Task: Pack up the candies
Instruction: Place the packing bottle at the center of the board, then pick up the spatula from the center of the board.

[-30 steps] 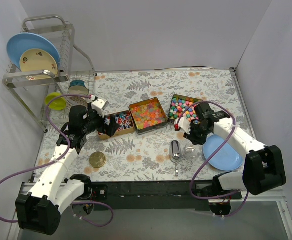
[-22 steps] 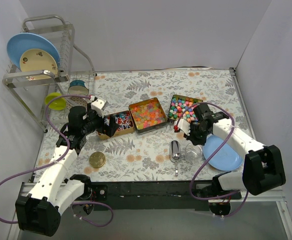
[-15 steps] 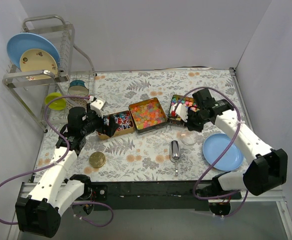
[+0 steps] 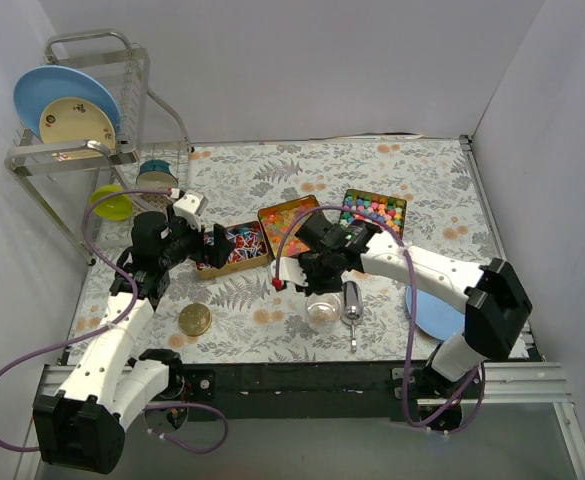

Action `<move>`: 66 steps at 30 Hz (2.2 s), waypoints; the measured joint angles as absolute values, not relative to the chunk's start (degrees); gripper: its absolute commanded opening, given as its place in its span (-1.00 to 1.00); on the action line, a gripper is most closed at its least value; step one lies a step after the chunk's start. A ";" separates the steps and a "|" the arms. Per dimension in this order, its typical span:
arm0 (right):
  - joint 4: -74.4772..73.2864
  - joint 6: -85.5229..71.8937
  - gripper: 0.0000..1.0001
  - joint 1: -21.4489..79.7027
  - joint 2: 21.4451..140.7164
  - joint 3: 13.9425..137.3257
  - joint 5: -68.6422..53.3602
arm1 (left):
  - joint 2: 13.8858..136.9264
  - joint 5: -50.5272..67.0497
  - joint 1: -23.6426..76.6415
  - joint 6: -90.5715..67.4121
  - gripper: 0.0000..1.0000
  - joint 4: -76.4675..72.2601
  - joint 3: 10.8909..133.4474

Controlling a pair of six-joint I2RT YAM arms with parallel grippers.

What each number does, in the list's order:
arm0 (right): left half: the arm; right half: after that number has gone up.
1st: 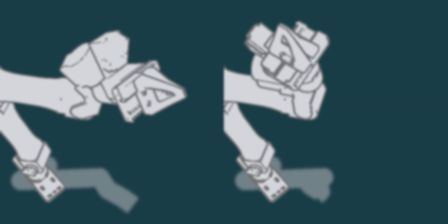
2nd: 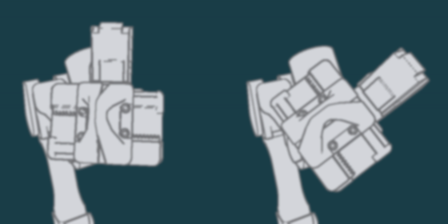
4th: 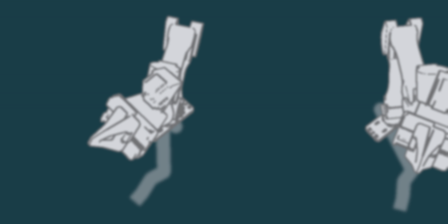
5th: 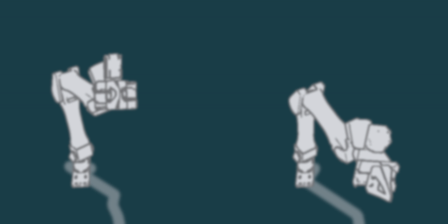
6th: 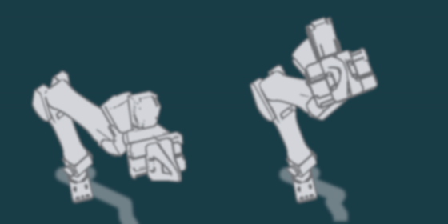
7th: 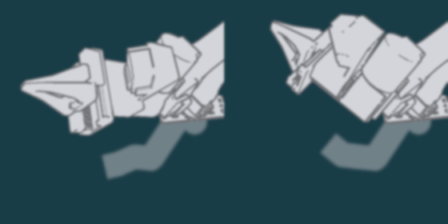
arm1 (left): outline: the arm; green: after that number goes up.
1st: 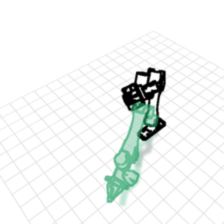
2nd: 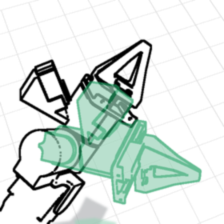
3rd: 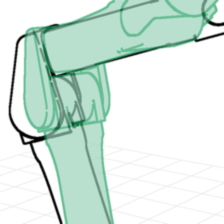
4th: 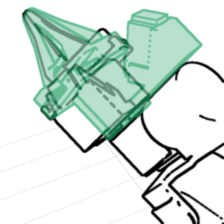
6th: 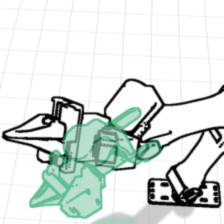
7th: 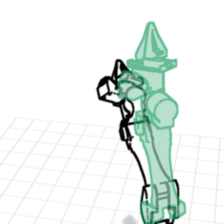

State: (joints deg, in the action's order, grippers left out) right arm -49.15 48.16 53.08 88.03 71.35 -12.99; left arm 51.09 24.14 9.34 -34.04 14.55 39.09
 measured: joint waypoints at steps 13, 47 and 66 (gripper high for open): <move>-43.97 43.86 -0.77 58.48 96.92 72.64 -10.44 | 48.10 23.40 6.04 -35.38 0.96 14.06 39.55; -41.67 0.84 0.93 35.53 77.43 53.06 -9.98 | 50.89 24.58 6.00 -37.69 0.96 9.47 39.09; -44.31 -12.40 0.07 41.43 78.37 46.83 -11.07 | 52.16 23.27 5.74 -36.80 0.96 9.43 38.13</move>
